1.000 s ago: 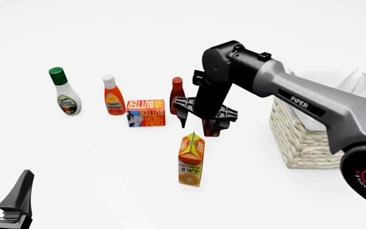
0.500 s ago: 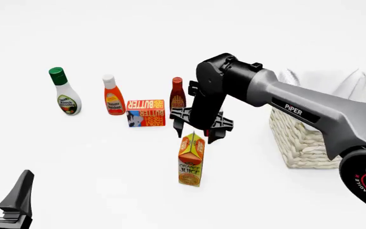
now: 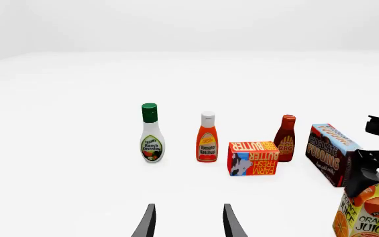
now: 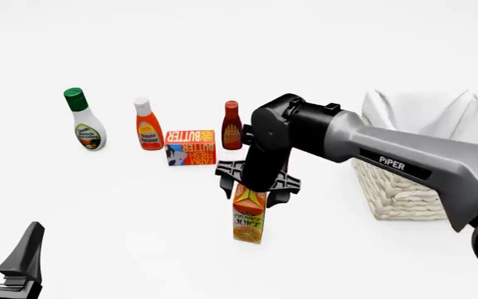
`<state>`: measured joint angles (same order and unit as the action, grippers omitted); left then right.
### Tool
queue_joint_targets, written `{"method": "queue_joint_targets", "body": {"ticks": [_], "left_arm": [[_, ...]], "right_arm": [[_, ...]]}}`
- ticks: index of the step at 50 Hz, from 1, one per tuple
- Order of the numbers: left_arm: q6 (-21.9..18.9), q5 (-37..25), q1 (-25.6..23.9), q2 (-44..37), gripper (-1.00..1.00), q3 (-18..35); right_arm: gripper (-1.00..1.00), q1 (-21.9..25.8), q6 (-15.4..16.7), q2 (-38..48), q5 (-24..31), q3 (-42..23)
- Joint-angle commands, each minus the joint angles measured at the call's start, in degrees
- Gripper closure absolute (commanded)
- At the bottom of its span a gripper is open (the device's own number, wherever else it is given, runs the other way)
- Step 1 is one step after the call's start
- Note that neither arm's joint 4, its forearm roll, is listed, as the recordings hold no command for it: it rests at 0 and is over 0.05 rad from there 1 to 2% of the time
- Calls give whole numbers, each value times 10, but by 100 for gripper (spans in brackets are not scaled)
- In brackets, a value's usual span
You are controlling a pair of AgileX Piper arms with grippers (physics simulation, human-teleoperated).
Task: Pick the orange juice and place it in the basket.
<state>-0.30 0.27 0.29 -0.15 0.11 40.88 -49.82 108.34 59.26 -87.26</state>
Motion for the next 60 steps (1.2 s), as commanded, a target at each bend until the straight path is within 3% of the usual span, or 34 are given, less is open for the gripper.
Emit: {"method": "queue_joint_targets", "body": {"ticks": [1, 12, 14, 15, 20, 31, 46, 52, 60], "left_arm": [[1, -1, 0, 0, -100, 0], [1, -1, 0, 0, -100, 0], [1, -1, 0, 0, -100, 0], [1, -1, 0, 0, -100, 0], [1, -1, 0, 0, -100, 0], [1, -1, 0, 0, -100, 0], [1, -1, 0, 0, -100, 0], [1, -1, 0, 0, -100, 0], [1, -1, 0, 0, -100, 0]], "right_arm": [[-100, 14, -16, -11, -26, 39], [-100, 16, -25, -12, -51, 70], [-100, 11, -14, -8, -43, 56], [100, 10, -11, -8, -42, 53], [100, 16, -28, -18, -55, 82], [100, 27, -32, -34, -38, 71], [100, 3, 18, -27, 87, -84], [100, -1, 26, -29, 106, -103], [100, -16, 68, -36, 106, -110]]}}
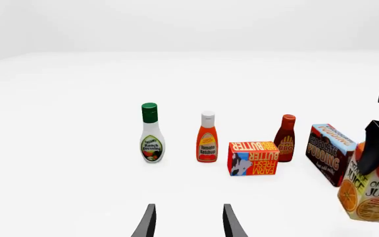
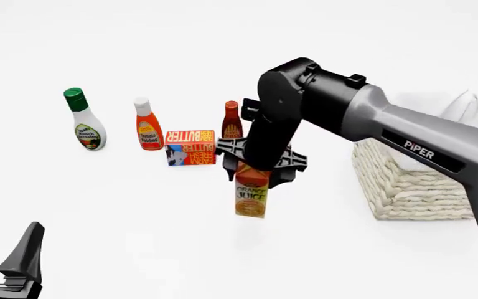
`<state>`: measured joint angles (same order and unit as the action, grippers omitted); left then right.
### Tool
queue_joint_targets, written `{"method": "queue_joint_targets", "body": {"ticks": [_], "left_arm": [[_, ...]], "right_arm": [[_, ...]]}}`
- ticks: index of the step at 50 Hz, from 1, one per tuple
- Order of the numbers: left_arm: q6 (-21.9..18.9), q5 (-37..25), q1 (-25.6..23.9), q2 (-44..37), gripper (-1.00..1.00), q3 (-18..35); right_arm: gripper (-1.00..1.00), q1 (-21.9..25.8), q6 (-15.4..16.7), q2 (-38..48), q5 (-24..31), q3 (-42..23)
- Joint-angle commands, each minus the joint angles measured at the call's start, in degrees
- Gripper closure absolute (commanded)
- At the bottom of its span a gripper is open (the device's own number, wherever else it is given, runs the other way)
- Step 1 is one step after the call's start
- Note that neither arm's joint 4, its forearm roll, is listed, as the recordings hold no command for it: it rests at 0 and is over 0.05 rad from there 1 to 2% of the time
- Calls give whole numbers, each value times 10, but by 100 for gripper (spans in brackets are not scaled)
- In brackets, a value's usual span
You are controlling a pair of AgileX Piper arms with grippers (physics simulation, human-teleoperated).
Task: Pick the orange juice and place it in the basket.
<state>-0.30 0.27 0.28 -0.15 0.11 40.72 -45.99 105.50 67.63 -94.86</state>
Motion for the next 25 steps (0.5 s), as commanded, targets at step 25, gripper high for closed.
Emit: {"method": "queue_joint_targets", "body": {"ticks": [25], "left_arm": [[1, -1, 0, 0, -100, 0]], "right_arm": [[100, -17, 68, -50, 23, -67]]}}
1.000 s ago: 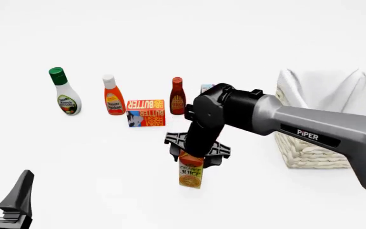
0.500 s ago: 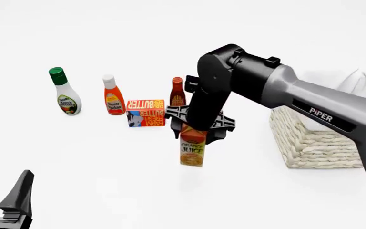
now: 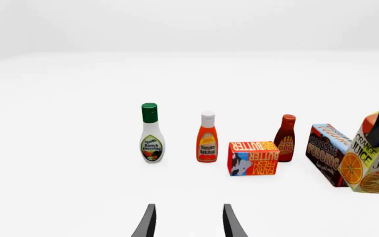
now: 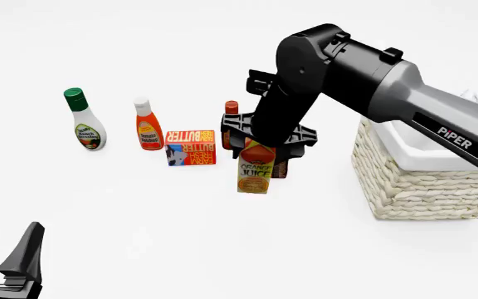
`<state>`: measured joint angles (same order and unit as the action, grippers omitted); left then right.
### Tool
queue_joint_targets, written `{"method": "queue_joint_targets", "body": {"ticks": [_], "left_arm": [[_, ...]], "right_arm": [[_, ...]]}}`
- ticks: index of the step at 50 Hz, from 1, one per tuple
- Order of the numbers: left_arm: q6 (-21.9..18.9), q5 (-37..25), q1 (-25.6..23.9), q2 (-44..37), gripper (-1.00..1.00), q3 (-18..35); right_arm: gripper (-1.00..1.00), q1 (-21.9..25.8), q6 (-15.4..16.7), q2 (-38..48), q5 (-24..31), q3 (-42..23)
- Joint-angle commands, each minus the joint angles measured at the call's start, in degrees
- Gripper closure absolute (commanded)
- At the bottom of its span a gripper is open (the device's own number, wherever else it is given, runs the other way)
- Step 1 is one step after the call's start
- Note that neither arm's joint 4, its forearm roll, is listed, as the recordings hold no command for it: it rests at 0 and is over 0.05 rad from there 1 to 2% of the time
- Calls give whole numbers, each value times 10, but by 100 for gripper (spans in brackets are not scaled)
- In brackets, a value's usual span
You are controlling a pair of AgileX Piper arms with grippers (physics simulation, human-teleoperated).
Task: Pick the orange juice and place it in the basket.
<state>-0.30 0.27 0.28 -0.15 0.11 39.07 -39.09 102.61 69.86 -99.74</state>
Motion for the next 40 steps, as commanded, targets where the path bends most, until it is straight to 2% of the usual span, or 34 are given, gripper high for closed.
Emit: {"method": "queue_joint_targets", "body": {"ticks": [1, 4, 9, 17, 22, 30, 33, 35, 40], "left_arm": [[1, -1, 0, 0, -100, 0], [1, -1, 0, 0, -100, 0], [1, -1, 0, 0, -100, 0], [1, -1, 0, 0, -100, 0], [1, -1, 0, 0, -100, 0], [1, -1, 0, 0, -100, 0], [2, -1, 0, 0, -100, 0], [1, -1, 1, 0, -100, 0], [1, -1, 3, 0, -100, -1]], "right_arm": [[100, -4, 4, -24, 0, -19], [100, -1, 2, -30, 0, -22], [100, -13, 21, -43, 0, -24], [100, -19, 34, -57, 0, -26], [100, -27, 57, -63, 0, -42], [100, -25, 66, -72, 0, -60], [100, -29, 74, -74, 0, -66], [100, -41, 90, -76, 0, -75], [100, -40, 97, -81, 0, -88]]}}
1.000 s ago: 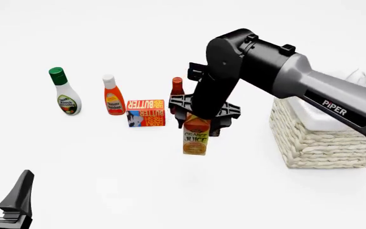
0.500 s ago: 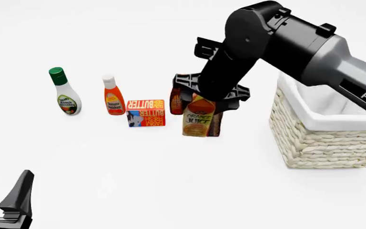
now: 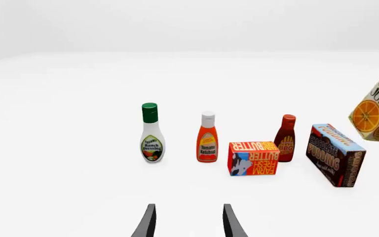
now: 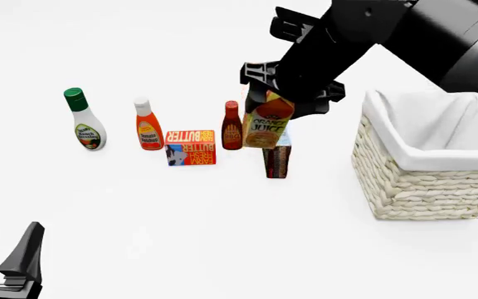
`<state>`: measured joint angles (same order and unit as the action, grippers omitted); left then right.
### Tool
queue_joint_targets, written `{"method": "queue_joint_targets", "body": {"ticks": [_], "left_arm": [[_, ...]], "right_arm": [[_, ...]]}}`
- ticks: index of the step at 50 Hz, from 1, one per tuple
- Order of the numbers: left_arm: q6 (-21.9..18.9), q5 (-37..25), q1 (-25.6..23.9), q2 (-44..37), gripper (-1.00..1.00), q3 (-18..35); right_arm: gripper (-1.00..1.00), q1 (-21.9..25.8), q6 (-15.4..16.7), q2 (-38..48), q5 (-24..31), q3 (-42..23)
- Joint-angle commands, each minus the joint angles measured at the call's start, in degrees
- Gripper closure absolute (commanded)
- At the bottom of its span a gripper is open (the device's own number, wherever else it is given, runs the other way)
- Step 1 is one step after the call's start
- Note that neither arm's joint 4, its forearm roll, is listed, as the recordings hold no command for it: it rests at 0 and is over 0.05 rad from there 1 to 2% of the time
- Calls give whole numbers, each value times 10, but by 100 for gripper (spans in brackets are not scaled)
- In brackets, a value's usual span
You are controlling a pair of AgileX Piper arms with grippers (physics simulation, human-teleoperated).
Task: Pick the orange juice and place it in the basket.
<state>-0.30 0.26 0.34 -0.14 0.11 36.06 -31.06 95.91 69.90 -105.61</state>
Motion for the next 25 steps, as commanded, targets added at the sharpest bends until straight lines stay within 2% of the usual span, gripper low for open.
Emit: {"method": "queue_joint_targets", "body": {"ticks": [1, 2, 4, 13, 15, 16, 22, 25], "left_arm": [[1, -1, 2, 0, -100, -1], [1, -1, 2, 0, -100, -1], [1, -1, 2, 0, -100, -1], [1, -1, 2, 0, -100, -1], [1, 0, 2, 0, -100, -1], [1, 0, 2, -1, -100, -1], [1, 1, 2, -2, -100, -1], [1, 1, 2, -2, -100, -1]], "right_arm": [[100, -12, 20, -14, 0, -32], [100, -15, 28, -15, 0, -37], [100, -12, 24, -16, 0, -41], [100, -51, 76, -25, 0, -71], [100, -58, 80, -28, 0, -80], [100, -69, 93, -29, 0, -89], [100, -78, 100, -35, 0, -92], [100, -99, 129, -39, 0, -102]]}}
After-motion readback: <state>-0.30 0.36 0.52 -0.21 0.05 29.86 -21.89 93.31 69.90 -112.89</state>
